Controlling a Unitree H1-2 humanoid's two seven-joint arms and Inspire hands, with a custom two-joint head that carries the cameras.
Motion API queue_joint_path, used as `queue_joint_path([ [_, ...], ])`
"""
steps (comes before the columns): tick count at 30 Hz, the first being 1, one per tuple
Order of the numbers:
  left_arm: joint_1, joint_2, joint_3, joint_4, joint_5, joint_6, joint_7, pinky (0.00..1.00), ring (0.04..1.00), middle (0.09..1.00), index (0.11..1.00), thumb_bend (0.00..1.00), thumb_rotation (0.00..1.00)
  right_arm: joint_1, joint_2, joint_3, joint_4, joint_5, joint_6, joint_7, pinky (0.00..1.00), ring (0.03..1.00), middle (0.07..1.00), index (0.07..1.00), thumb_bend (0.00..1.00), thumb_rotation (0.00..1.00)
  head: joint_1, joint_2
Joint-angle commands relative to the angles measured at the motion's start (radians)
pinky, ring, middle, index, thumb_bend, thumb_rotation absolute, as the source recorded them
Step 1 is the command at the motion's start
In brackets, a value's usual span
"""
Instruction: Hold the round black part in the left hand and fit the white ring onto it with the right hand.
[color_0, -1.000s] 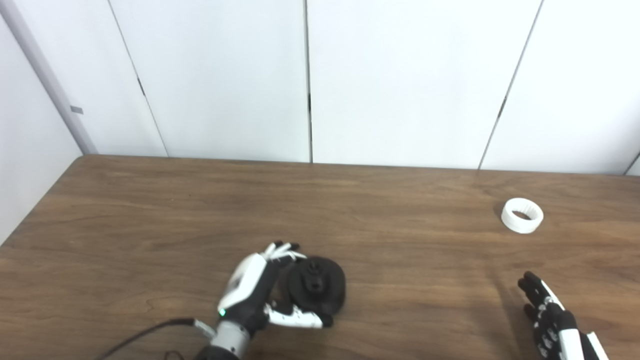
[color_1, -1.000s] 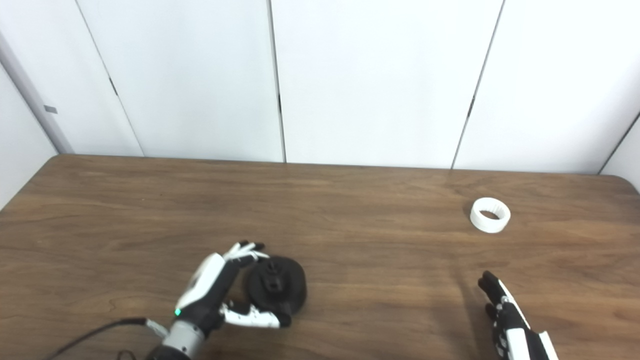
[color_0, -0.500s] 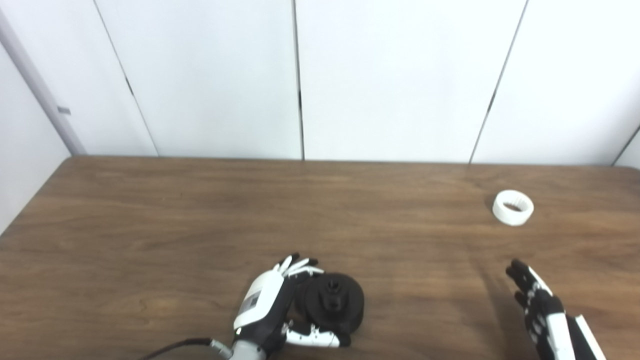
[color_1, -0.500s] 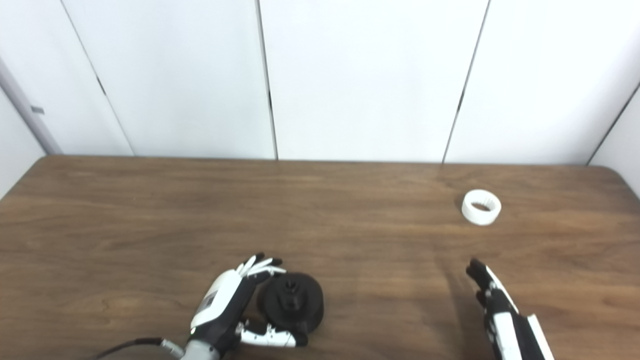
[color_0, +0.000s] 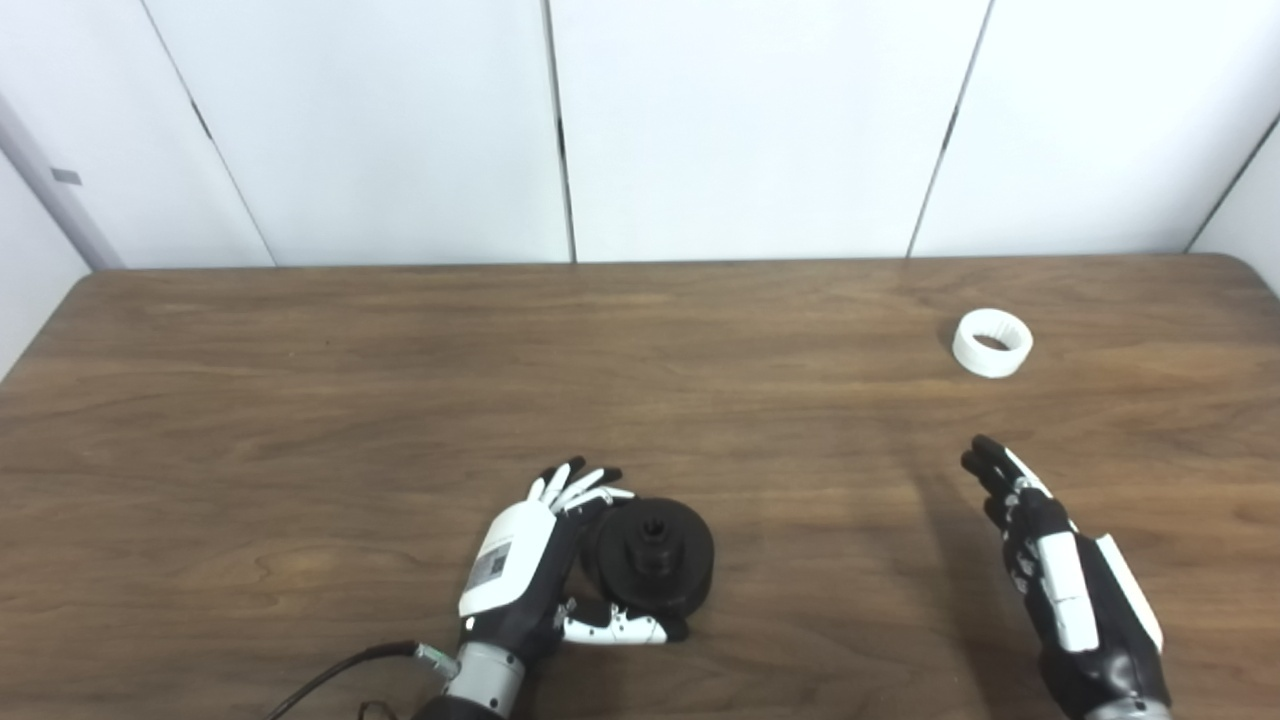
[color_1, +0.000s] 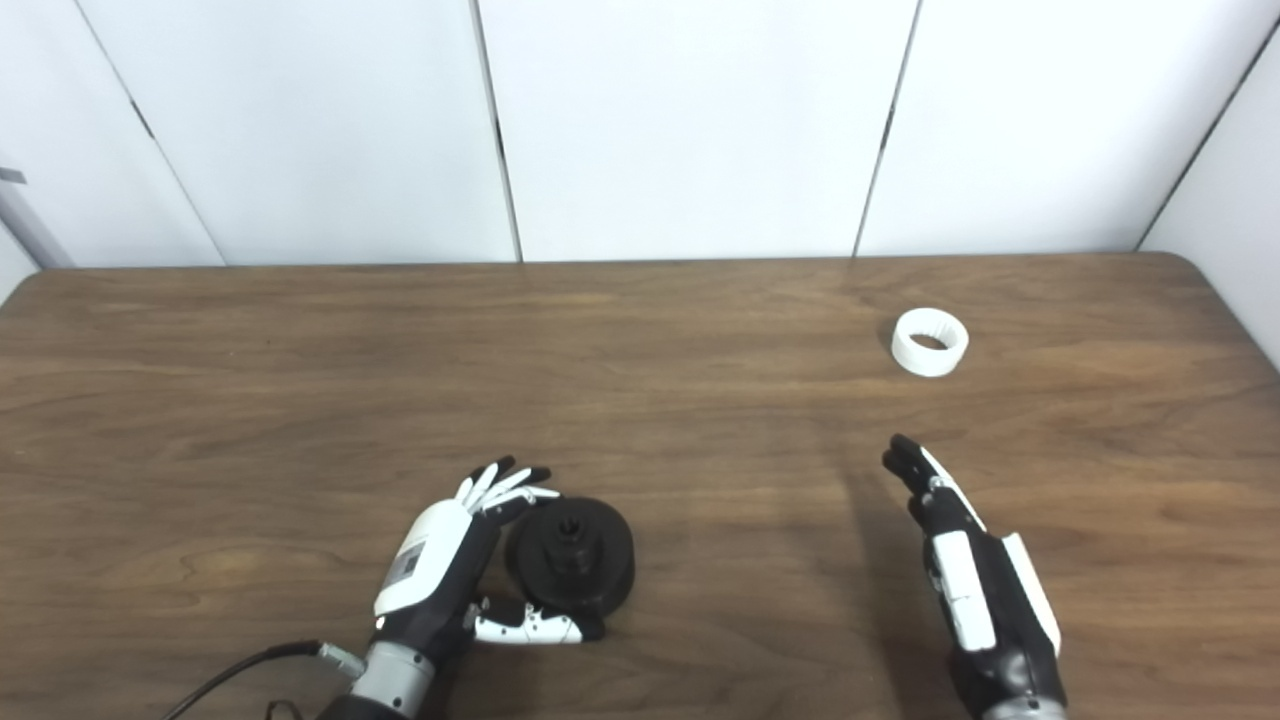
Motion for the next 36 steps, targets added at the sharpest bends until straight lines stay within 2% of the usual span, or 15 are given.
queue_joint_path([
  [1,0.005,0.004,0.005,0.049,-0.009,0.018,-0.017,1.00,1.000,0.896,0.486,0.52,0.06,-0.020,0.027,0.001,-0.040,-0.003,-0.017,-0.013,1.00,0.980,0.916,0.913,0.69,1.00,-0.003,-0.002],
  [6,0.001,0.001,0.010,0.080,0.032,0.029,0.011,1.00,1.000,0.876,0.485,0.52,0.06,-0.021,0.029,0.004,-0.029,-0.010,-0.026,-0.021,1.00,0.970,0.911,0.908,0.69,1.00,-0.006,-0.003],
  [13,-0.009,0.009,0.025,0.118,0.038,0.024,0.036,1.00,1.000,0.870,0.485,0.52,0.06,-0.022,0.033,0.014,-0.022,-0.020,-0.028,-0.034,1.00,0.973,0.910,0.903,0.72,1.00,-0.016,-0.019],
  [17,-0.012,0.013,0.033,0.135,0.039,0.017,0.046,1.00,1.000,0.866,0.485,0.52,0.06,-0.027,0.032,0.022,-0.032,-0.021,-0.032,-0.038,1.00,0.979,0.924,0.910,0.68,1.00,-0.038,-0.027],
  [20,-0.013,0.021,0.038,0.144,0.040,0.006,0.052,1.00,0.999,0.856,0.484,0.52,0.06,-0.040,0.032,0.024,-0.049,-0.032,-0.036,-0.044,1.00,0.966,0.921,0.913,0.68,1.00,-0.081,-0.046],
  [22,-0.009,0.024,0.039,0.148,0.041,0.000,0.057,1.00,0.996,0.851,0.484,0.52,0.06,-0.054,0.019,0.022,-0.076,-0.060,-0.010,-0.049,1.00,0.972,0.924,0.907,0.68,0.99,-0.120,-0.067],
  [27,0.000,0.025,0.035,0.154,0.043,-0.003,0.061,1.00,0.997,0.852,0.484,0.52,0.06,-0.108,-0.028,0.000,-0.146,-0.096,0.080,-0.038,1.00,1.000,0.958,0.904,0.64,0.94,-0.151,-0.096],
  [29,0.002,0.028,0.031,0.163,0.047,-0.011,0.067,1.00,0.998,0.855,0.485,0.52,0.06,-0.143,-0.052,-0.014,-0.153,-0.101,0.093,-0.029,1.00,1.000,0.968,0.913,0.58,0.90,-0.164,-0.109],
  [31,0.003,0.030,0.031,0.172,0.048,-0.019,0.074,1.00,0.997,0.854,0.485,0.52,0.06,-0.178,-0.079,-0.021,-0.161,-0.138,0.119,-0.023,0.99,0.989,0.956,0.898,0.52,0.82,-0.172,-0.115],
  [34,0.007,0.034,0.035,0.174,0.045,-0.033,0.080,1.00,0.990,0.850,0.484,0.52,0.06,-0.237,-0.130,-0.015,-0.168,-0.236,0.198,-0.011,1.00,0.990,0.957,0.879,0.53,0.69,-0.199,-0.133],
  [36,0.007,0.038,0.039,0.177,0.045,-0.041,0.081,1.00,0.984,0.847,0.484,0.52,0.06,-0.280,-0.165,-0.010,-0.158,-0.301,0.235,-0.001,0.96,0.977,0.957,0.878,0.56,0.58,-0.218,-0.152],
])
